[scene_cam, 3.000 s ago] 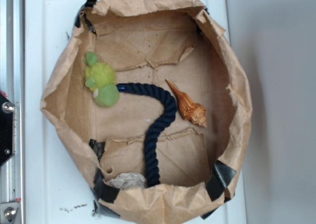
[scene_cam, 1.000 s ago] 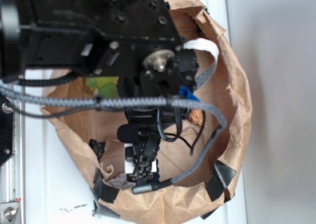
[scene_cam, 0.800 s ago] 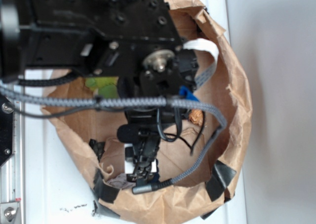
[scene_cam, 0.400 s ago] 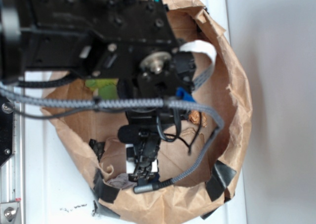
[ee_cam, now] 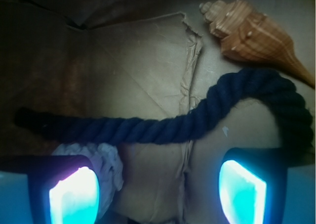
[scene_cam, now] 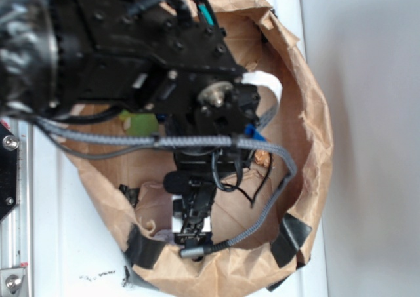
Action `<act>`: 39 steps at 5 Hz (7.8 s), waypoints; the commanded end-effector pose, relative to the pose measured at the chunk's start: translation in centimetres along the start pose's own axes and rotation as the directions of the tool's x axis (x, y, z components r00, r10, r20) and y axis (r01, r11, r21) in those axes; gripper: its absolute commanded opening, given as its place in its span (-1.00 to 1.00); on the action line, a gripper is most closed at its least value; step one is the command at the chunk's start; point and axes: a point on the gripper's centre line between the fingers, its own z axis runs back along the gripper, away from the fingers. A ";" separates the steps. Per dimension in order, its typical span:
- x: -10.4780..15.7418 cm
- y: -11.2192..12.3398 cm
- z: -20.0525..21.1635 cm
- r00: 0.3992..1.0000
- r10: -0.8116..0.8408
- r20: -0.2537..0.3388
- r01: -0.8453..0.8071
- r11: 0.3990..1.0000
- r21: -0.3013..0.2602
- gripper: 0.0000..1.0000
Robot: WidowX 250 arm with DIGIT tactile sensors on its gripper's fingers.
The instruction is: Grab the white paper.
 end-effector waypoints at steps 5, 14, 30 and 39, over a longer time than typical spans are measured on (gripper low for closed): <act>-5.9 -4.6 1.0 0.997 0.077 0.014 -0.073 0.980 -0.186 1.00; -6.6 -6.4 -0.9 0.997 0.079 0.028 -0.075 0.991 -0.111 1.00; -0.9 -1.9 4.3 0.943 0.321 0.086 -0.311 0.944 -0.107 1.00; -4.4 -6.7 -6.2 0.980 0.173 -0.102 -0.175 0.985 -0.006 -1.00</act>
